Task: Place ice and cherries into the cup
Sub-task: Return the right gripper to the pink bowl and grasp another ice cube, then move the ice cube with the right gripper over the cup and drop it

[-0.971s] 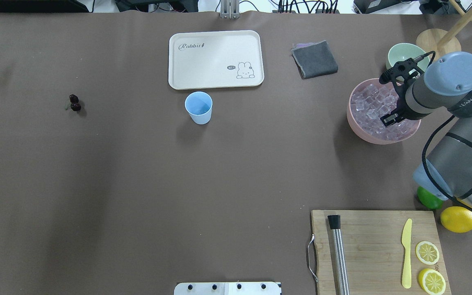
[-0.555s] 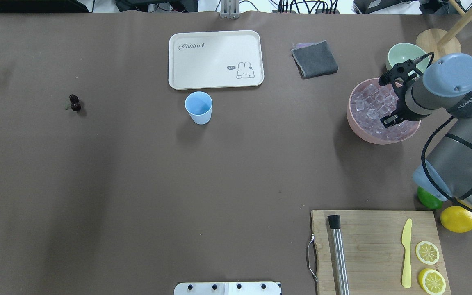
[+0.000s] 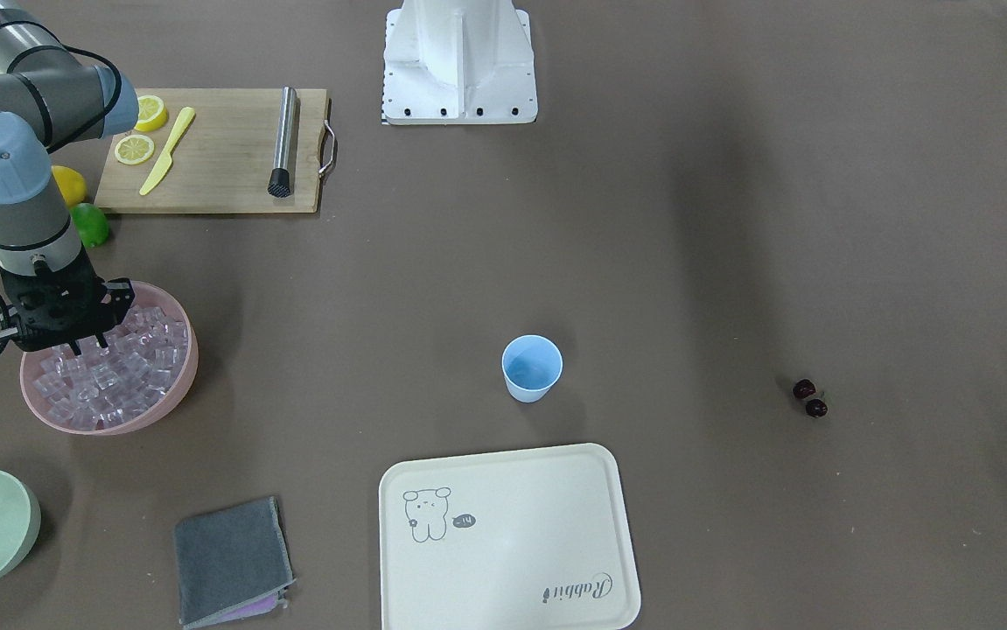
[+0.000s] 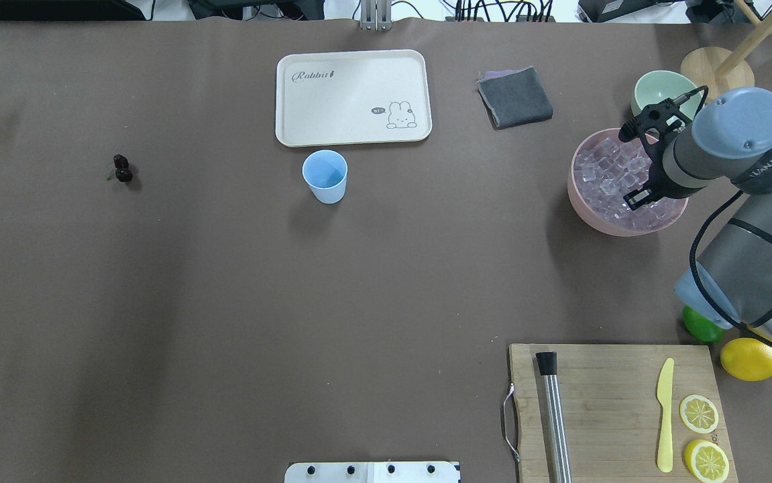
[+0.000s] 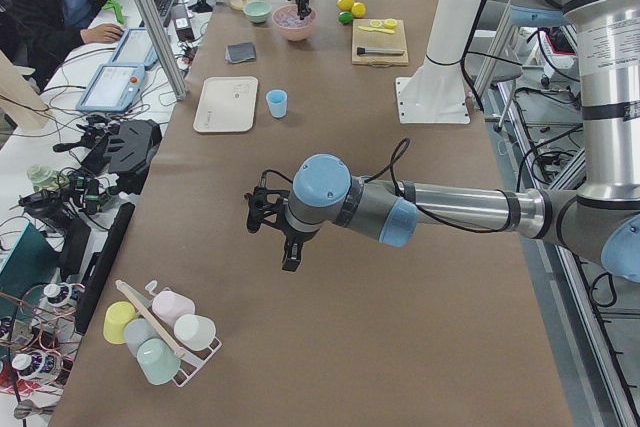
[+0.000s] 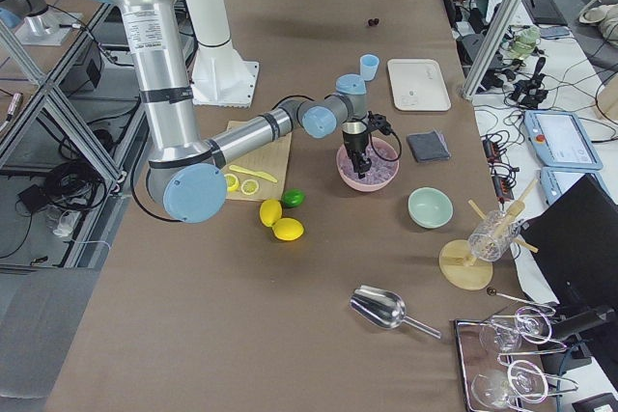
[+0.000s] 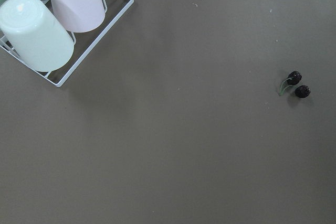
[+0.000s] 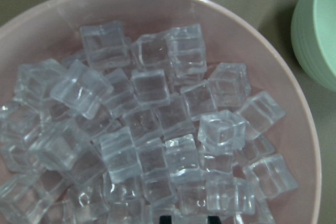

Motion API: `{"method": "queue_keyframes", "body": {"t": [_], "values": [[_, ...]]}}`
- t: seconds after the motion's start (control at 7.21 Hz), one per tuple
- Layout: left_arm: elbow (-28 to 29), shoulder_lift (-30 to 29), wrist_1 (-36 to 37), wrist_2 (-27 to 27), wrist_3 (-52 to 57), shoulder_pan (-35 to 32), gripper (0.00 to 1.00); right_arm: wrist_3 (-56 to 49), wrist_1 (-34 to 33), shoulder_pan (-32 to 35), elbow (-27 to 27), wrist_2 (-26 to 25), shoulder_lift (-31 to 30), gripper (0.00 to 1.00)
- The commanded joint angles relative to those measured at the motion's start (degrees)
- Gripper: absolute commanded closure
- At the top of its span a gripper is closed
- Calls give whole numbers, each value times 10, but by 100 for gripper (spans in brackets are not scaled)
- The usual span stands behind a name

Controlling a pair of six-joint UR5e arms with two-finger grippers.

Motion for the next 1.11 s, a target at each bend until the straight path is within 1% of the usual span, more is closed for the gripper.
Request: {"method": "queue_keyframes", "body": {"t": [0.0,0.14,0.28,0.42,0.55,0.69,0.83,0.97], "values": [[1,0,-1,0,0,0,2,-10,-3,9,7,5,3,74],[0,0,-1,0,-1,0,2,-10,-21,10,7,6,8,75],[1,0,-1,0,-1,1,2,-10,-44,17,28,18,17,76],[0,0,-1,0,-1,1,2,1,-77,24,42,48,58,77],[0,0,-1,0,-1,1,2,80,-101,21,43,69,107,78],[-2,0,-1,-1,-1,0,2,193,-105,-14,36,69,171,79],[1,0,-1,0,-1,1,2,285,-116,-56,12,59,248,79],[-3,0,0,-1,-1,0,2,406,-115,-113,-43,9,350,79]]}}
